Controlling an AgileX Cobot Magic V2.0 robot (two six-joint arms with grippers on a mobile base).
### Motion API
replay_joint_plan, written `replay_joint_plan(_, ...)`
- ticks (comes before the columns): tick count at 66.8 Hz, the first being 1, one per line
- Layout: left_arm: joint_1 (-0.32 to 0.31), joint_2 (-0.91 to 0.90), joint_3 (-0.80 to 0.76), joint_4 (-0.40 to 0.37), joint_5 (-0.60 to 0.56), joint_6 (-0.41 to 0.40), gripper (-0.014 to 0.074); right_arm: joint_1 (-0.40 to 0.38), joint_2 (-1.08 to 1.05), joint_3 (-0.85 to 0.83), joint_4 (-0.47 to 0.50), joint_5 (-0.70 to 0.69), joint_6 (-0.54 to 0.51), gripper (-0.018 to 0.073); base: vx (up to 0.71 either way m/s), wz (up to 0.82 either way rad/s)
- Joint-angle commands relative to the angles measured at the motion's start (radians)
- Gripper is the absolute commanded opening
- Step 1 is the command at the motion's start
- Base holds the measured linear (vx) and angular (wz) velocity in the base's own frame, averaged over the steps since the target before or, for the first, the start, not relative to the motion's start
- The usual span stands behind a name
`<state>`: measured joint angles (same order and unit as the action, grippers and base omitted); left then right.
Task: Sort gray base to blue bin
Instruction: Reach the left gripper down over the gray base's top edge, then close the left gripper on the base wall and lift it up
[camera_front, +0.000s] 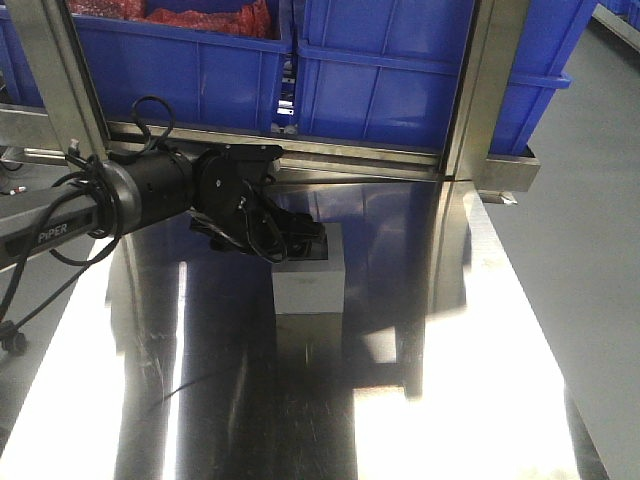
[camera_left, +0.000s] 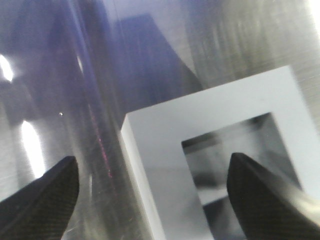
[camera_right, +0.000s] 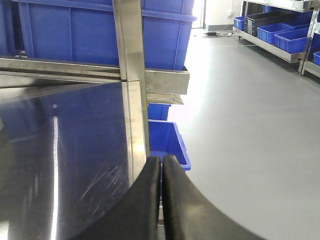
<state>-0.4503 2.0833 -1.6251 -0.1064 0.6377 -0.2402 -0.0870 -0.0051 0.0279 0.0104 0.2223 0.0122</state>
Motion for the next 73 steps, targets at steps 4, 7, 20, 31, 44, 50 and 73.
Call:
replay_joint_plan(4,-0.005,-0.037,-0.031,-0.009,-0.034,-0.008,0.0593,-0.004,0.019,0.002,-0.003,-0.072,-0.012,-0.0005,0.00,0.00)
replay_joint_plan(7,-0.005,-0.031,-0.031,-0.009,-0.026,-0.008,0.0593,-0.004,0.019,0.002,-0.003,-0.072,-0.012,-0.0005,0.00,0.00)
replay_joint_plan(20,-0.005,-0.031,-0.031,-0.009,-0.009,0.024,0.0546,-0.004,0.019,0.002,-0.003,-0.072,-0.012,-0.0005,0.00,0.00)
replay_joint_plan(31,-0.005,-0.031,-0.031,-0.009,0.023,0.026,0.0345,-0.004,0.019,0.002,-0.003,-0.072,-0.012,-0.0005,0.00,0.00)
replay_joint_plan(44,-0.005,-0.031,-0.031,-0.009,0.018,0.026,0.0055,-0.004,0.019,0.002,-0.003,-0.072,-0.012,-0.0005,0.00,0.00)
replay_joint_plan(50,-0.005,-0.031,-0.031,-0.008,0.003,0.026,-0.0009,-0.004,0.019,0.002,-0.003,-0.072,-0.012,-0.0005,0.00,0.00)
replay_joint_plan(73,-0.018,-0.166,-0.031,0.056,-0.083,0.027,-0.0006,-0.004,0.019,0.002,-0.003,-0.072,-0.012,-0.0005,0.00,0.00)
